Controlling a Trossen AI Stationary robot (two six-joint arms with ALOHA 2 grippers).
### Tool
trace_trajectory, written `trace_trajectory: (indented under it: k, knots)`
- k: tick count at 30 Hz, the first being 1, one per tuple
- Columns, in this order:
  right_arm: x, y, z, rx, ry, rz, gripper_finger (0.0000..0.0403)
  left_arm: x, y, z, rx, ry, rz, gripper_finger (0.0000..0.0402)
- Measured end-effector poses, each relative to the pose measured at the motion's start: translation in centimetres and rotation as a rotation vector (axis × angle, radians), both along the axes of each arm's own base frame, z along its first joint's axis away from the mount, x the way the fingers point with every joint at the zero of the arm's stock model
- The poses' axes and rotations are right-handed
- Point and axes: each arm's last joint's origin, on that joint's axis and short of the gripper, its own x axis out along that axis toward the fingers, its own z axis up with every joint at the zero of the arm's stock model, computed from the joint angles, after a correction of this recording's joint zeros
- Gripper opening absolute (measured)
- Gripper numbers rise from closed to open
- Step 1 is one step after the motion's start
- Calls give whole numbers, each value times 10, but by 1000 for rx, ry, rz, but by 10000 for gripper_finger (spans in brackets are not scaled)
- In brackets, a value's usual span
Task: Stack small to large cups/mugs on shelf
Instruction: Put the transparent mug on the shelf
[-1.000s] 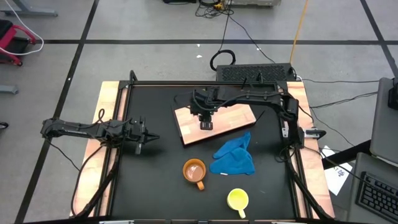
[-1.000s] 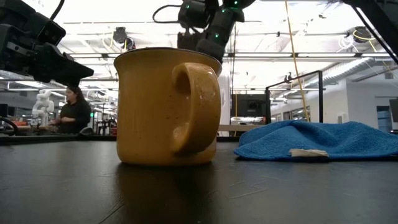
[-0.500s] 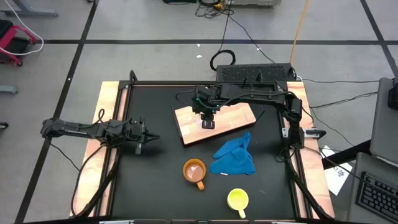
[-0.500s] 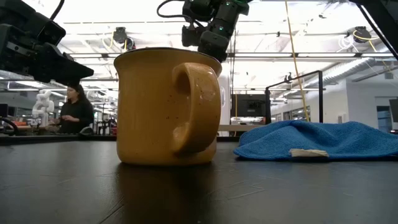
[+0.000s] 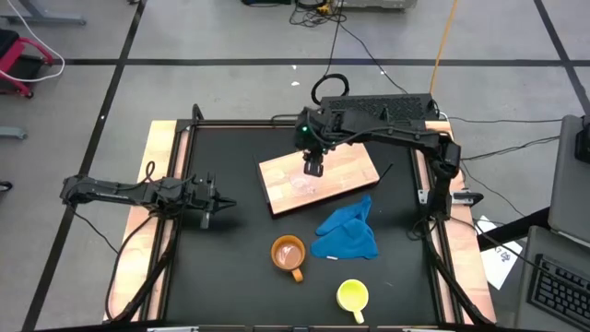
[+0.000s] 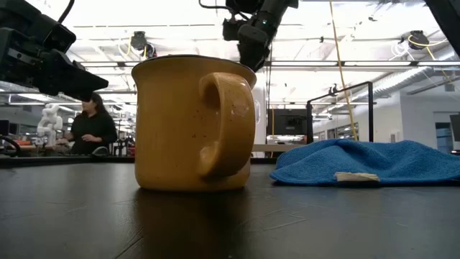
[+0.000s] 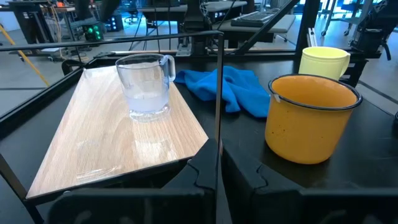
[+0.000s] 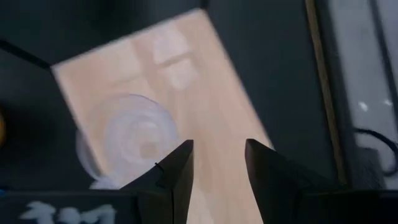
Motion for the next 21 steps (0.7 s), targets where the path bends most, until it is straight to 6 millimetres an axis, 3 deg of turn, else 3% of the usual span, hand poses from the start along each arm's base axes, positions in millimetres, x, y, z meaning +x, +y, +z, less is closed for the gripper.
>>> trace_trajectory:
  k: [7,21]
  knots:
    - [-12,-9,-2,17,67,-46,126,0,0,0,0,0,0,24]
    - [-25,-18,-41,58,210,-60,6,0,0,0,0,0,0,24]
